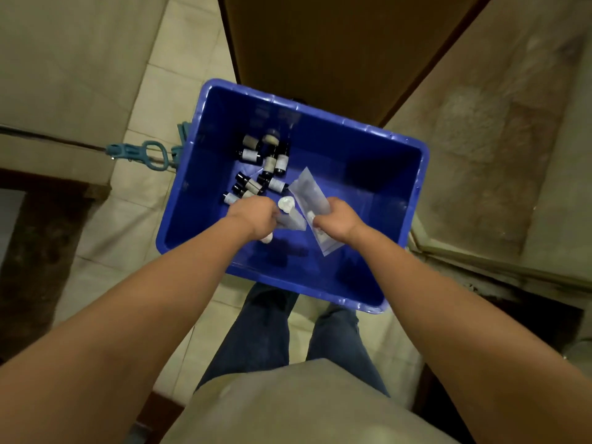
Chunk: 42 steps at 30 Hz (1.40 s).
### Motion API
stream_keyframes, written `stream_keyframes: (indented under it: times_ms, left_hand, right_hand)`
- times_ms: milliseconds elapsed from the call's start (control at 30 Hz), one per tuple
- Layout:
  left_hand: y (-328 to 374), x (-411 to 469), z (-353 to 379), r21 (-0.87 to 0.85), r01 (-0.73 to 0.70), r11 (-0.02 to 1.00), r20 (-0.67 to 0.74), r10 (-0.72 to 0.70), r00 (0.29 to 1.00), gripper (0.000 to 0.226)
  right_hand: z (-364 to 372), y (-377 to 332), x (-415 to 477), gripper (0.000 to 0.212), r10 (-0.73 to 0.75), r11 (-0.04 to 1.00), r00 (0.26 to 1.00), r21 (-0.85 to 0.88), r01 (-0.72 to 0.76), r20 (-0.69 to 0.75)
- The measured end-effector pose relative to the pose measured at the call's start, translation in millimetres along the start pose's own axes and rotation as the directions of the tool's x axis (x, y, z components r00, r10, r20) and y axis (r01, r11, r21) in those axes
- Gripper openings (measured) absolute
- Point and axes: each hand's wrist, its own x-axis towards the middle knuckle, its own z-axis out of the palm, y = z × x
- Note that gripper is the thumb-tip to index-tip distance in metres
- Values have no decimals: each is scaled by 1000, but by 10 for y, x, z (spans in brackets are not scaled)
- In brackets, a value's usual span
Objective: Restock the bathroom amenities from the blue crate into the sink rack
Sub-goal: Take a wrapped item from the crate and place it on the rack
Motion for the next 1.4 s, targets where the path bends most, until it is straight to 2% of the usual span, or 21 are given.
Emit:
stream_keyframes:
  times_ms: [67,167,233,367,533,667,833,967,1100,1267,1400]
  left_hand:
    - [101,-126,-47,-53,-26,998,2,26,1000,34]
    - [282,-352,-90,-152,-63,986,-38,58,998,34]
    - [420,-510,-112,-255,-75,964,-92,53,994,32]
    - [707,-828,-161,-463,-109,880,-251,-12,968,50]
    - [1034,-1153,-235,-543,-216,812,-441,-57,896,30]
    - [1250,-1361,-310,-663,-313,680,-498,-88,863,20]
    - [1513,-1662,-448,-708,-409,576,-570,-124,812,34]
    - [1696,-1854,-585,-725,-454,517,-605,-164,779,45]
    - [1849,-1988,-765,-762,-485,430,-598,-179,781,58]
    - [2106,-2055,-1060,-801,-487,349,-535,-51,844,80]
    - [2359,-2058,-1270,-788,-514,340,-517,87,851,82]
  right_hand:
    - [-122,-23,-153,22,-22,1000,1000,6,22,-12]
    - [-298,-45,-398,12,-75,997,997,18,75,-31]
    - [-407,-59,-571,17,-95,995,994,36,97,-50]
    - [-611,-74,-914,30,-128,989,989,71,133,-74]
    - [-878,-106,-1308,27,-147,966,981,193,170,-126]
    - [-1105,-137,-1590,23,-201,936,967,261,236,-154]
    - [-1297,-227,-1907,28,-294,890,937,303,341,-190]
    - [-1434,-294,-2168,29,-364,842,903,334,424,-229]
    - [-1616,-314,-2407,24,-378,808,884,368,460,-275]
    - [-1802,-334,-2660,23,-377,763,855,404,505,-357]
    - [-1924,-322,-2810,25,-311,732,827,436,523,-468]
